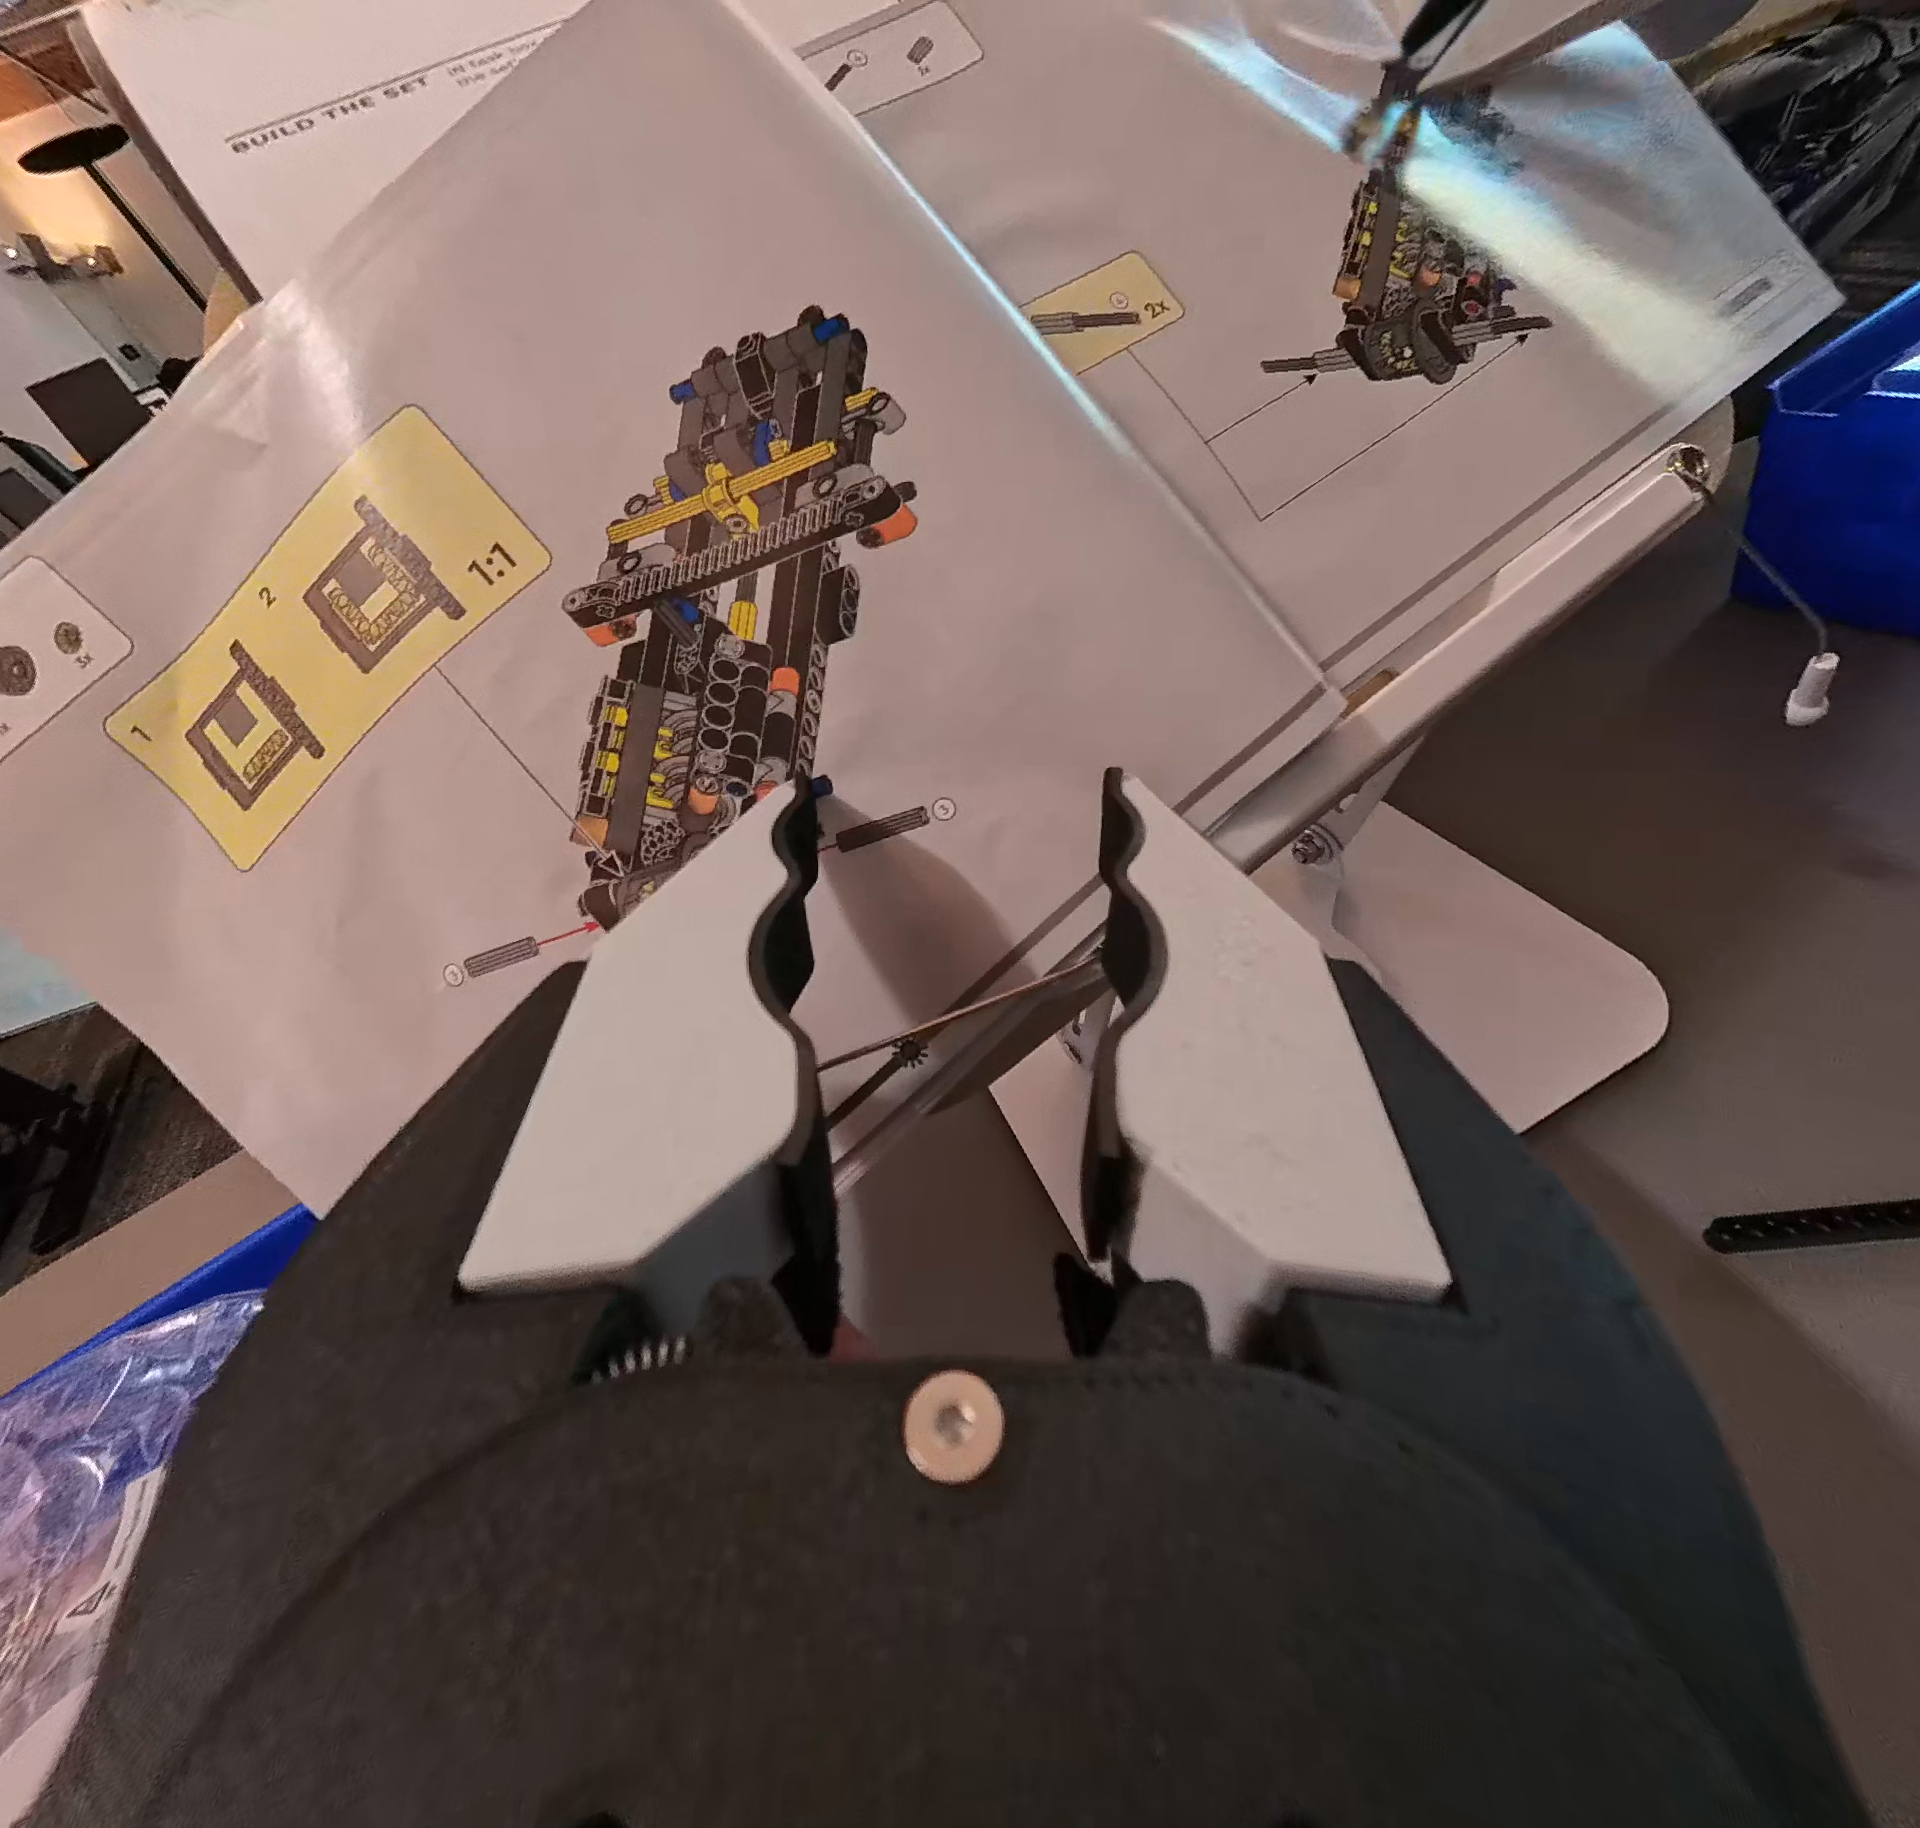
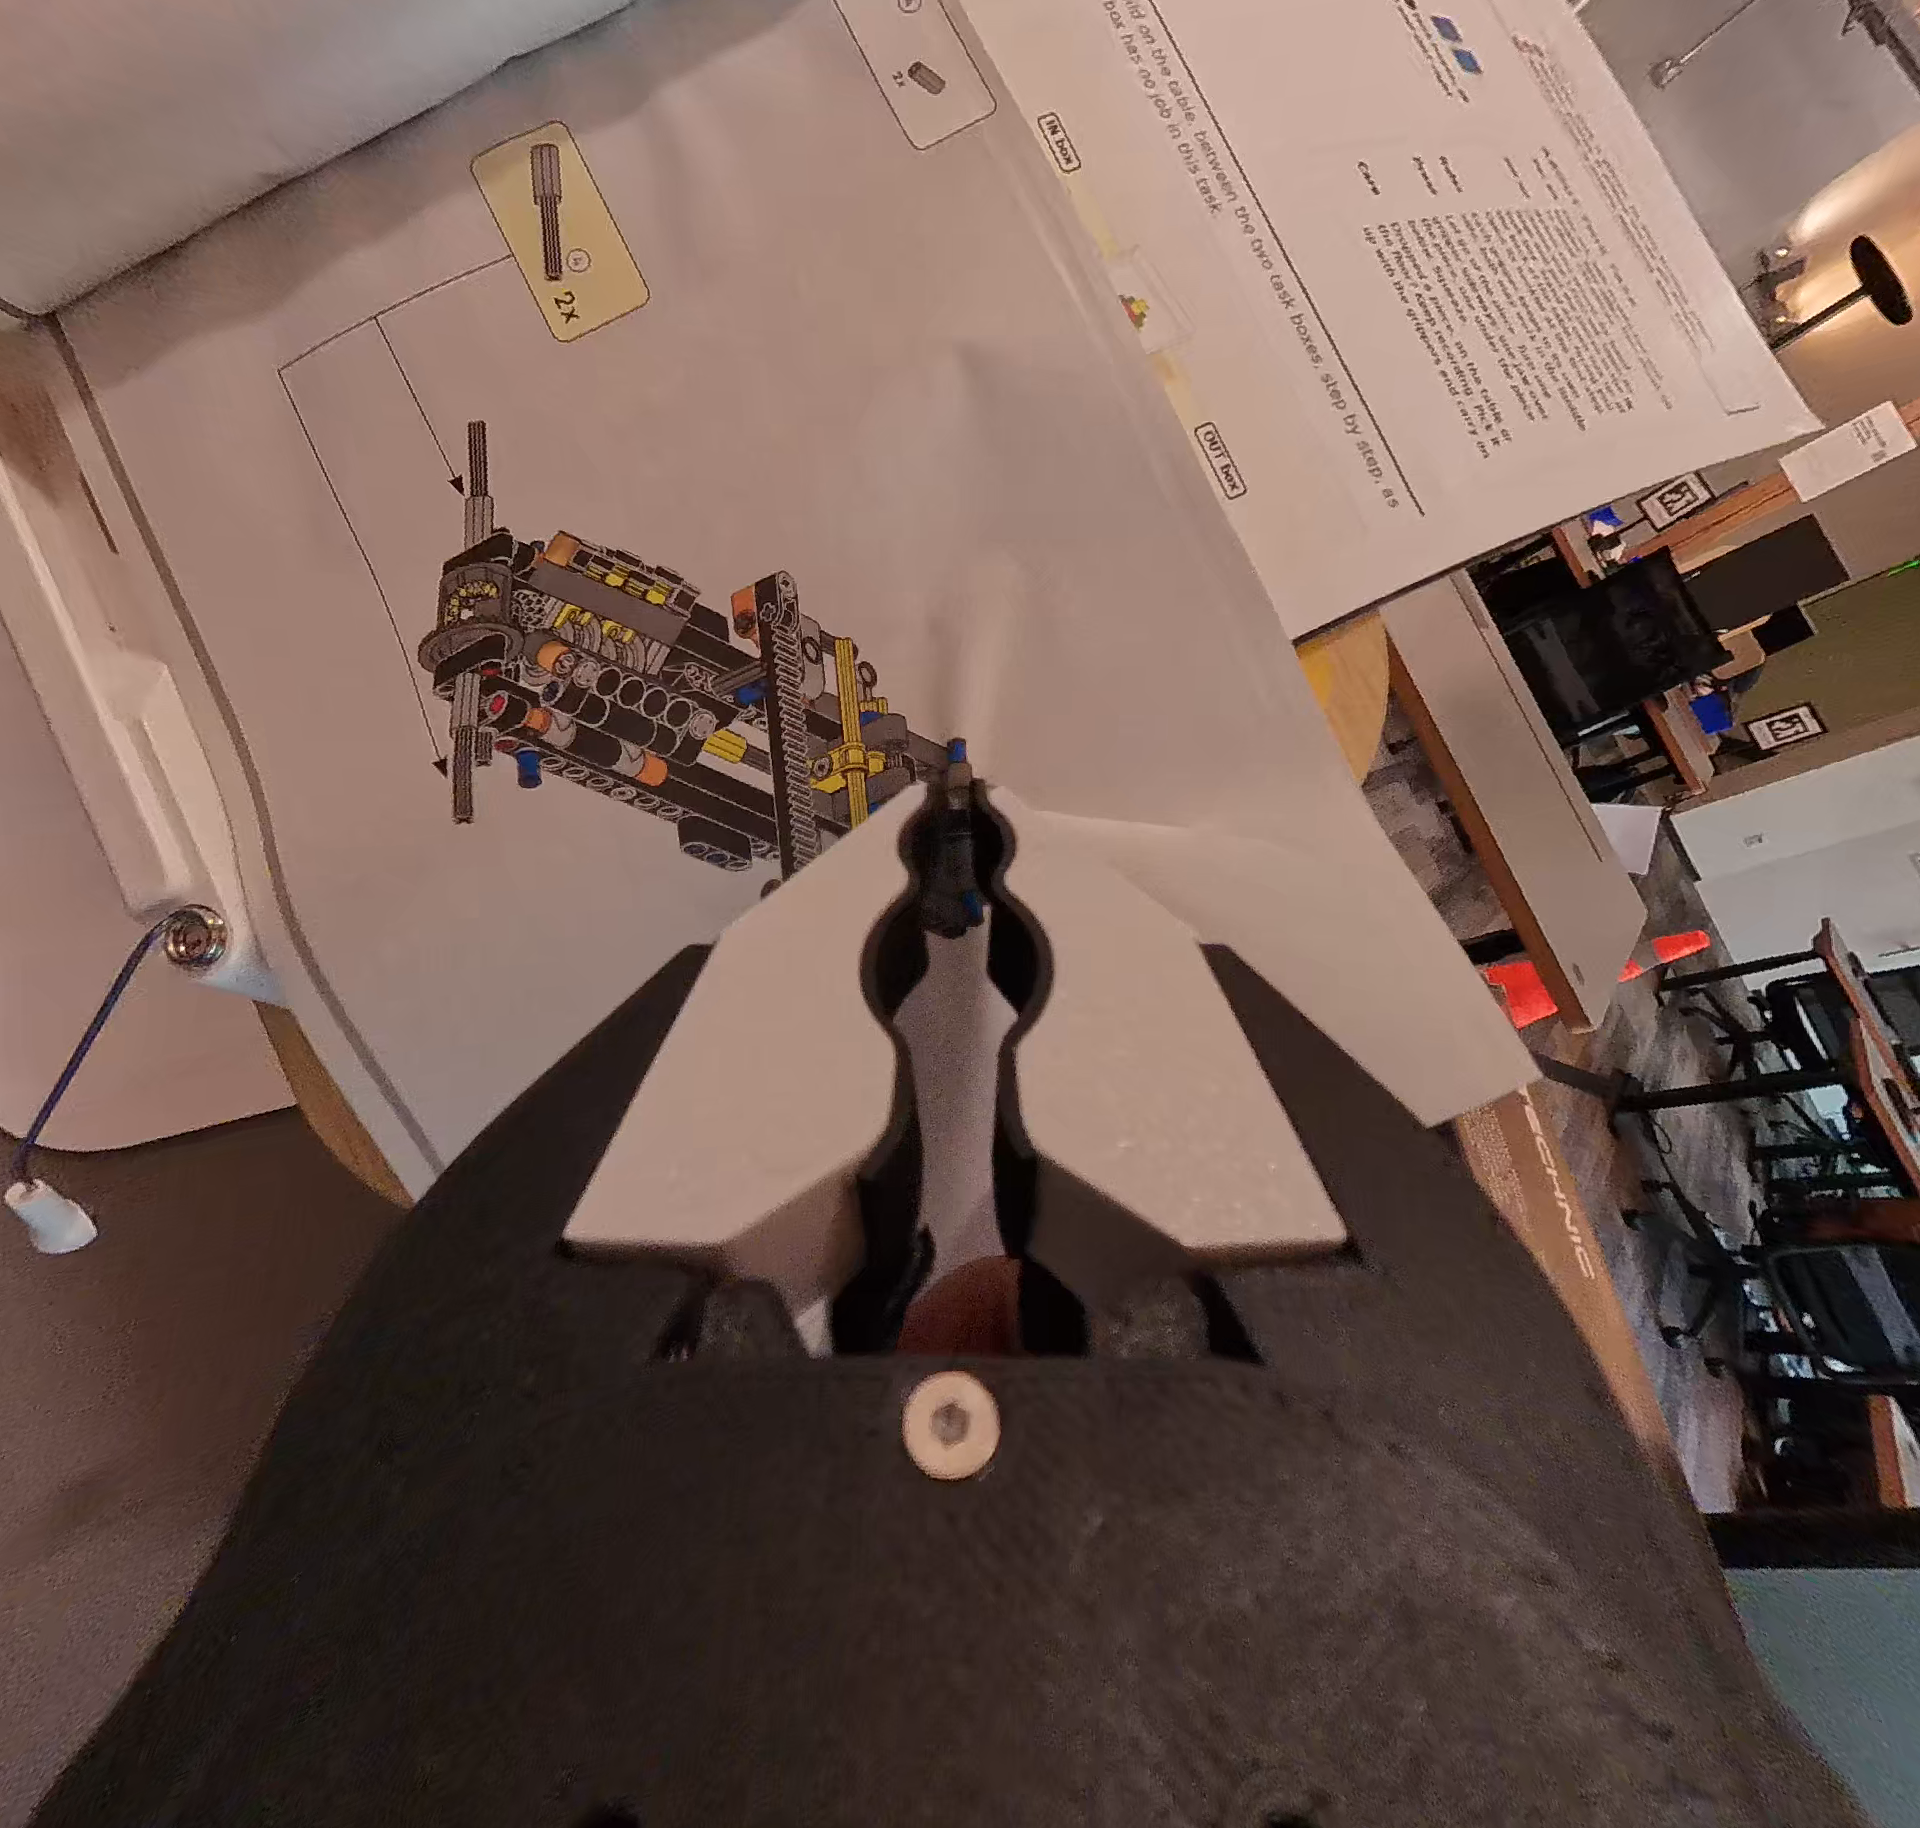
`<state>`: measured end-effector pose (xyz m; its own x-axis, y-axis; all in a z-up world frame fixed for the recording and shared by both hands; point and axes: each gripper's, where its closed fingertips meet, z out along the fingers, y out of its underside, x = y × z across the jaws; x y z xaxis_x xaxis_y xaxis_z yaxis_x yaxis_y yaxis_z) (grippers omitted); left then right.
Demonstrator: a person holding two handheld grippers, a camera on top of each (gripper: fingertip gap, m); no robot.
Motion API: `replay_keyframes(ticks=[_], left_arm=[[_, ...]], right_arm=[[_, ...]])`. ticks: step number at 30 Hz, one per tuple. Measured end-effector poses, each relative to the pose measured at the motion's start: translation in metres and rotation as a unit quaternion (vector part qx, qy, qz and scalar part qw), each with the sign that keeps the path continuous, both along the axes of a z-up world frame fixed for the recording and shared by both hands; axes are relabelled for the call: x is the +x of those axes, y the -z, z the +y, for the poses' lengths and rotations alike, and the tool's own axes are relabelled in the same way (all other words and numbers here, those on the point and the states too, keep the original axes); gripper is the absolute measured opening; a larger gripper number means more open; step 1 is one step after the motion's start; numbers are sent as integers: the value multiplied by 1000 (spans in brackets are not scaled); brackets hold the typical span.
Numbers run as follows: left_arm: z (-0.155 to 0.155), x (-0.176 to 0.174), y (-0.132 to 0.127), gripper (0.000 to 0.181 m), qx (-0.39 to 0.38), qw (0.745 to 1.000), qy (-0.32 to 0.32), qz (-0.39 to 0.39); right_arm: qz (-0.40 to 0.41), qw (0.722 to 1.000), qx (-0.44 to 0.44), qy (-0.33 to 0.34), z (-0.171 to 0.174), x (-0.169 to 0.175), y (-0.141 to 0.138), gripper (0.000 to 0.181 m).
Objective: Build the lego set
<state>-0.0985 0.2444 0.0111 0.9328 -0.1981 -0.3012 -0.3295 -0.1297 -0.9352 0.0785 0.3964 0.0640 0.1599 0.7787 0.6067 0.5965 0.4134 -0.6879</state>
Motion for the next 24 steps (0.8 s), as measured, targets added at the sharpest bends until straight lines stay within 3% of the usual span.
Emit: replay_keyframes(ticks=[1, 4, 6, 8, 11, 16, 24], left_arm=[[0, 0, 0, 52, -1, 1000, 0, -1], [-2, 1, 1, 53, -2, 1000, -1, 1], [-3, 1, 1, 52, -3, 1000, -3, 3], [-3, 1, 1, 52, -4, 1000, -3, 0], [-3, 1, 1, 52, -4, 1000, -2, 2], [-2, 1, 1, 52, 0, 1000, 0, -1], [-3, 1, 2, 52, 9, 1000, 4, -3]], right_arm=[[-2, 1000, 3, -1, -1, 0, 0, 0], [-4, 1000, 11, -8, -3, 3, -3, 0], [19, 1000, 17, 2, 5, 7, -14, 40], [28, 1000, 1, 13, 16, 11, -20, 67], [19, 1000, -1, 15, 27, 10, -22, 89], [-10, 1000, -13, -2, 32, 7, -22, 96], [-17, 1000, -15, -9, 30, 9, -19, 87]])
